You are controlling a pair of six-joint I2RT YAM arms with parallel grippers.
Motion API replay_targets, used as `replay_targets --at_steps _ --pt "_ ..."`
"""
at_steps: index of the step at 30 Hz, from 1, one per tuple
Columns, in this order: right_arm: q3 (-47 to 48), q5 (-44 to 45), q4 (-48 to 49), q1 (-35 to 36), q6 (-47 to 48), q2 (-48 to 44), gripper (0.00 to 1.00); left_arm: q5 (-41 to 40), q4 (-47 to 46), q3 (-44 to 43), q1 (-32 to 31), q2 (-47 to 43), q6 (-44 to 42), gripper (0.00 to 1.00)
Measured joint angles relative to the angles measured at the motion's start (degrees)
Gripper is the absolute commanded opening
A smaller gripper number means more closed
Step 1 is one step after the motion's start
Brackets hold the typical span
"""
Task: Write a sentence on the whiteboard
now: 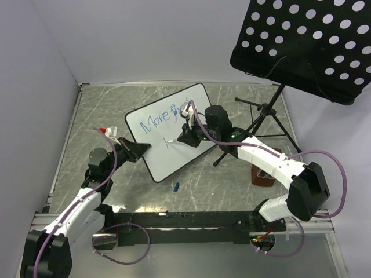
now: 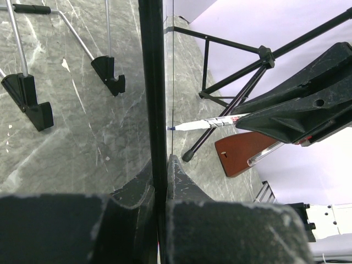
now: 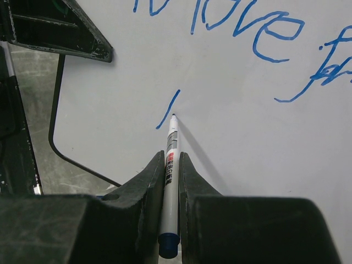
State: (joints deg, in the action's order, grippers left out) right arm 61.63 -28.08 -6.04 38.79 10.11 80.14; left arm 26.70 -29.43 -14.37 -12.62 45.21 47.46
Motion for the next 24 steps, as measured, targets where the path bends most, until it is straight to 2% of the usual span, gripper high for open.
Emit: replay_targets --at_steps 24 --pt "0.2 0.33 -1.33 -0.79 0.09 0.26 0.0 -0.04 0.15 0.02 0.0 0.02 0.02 0.01"
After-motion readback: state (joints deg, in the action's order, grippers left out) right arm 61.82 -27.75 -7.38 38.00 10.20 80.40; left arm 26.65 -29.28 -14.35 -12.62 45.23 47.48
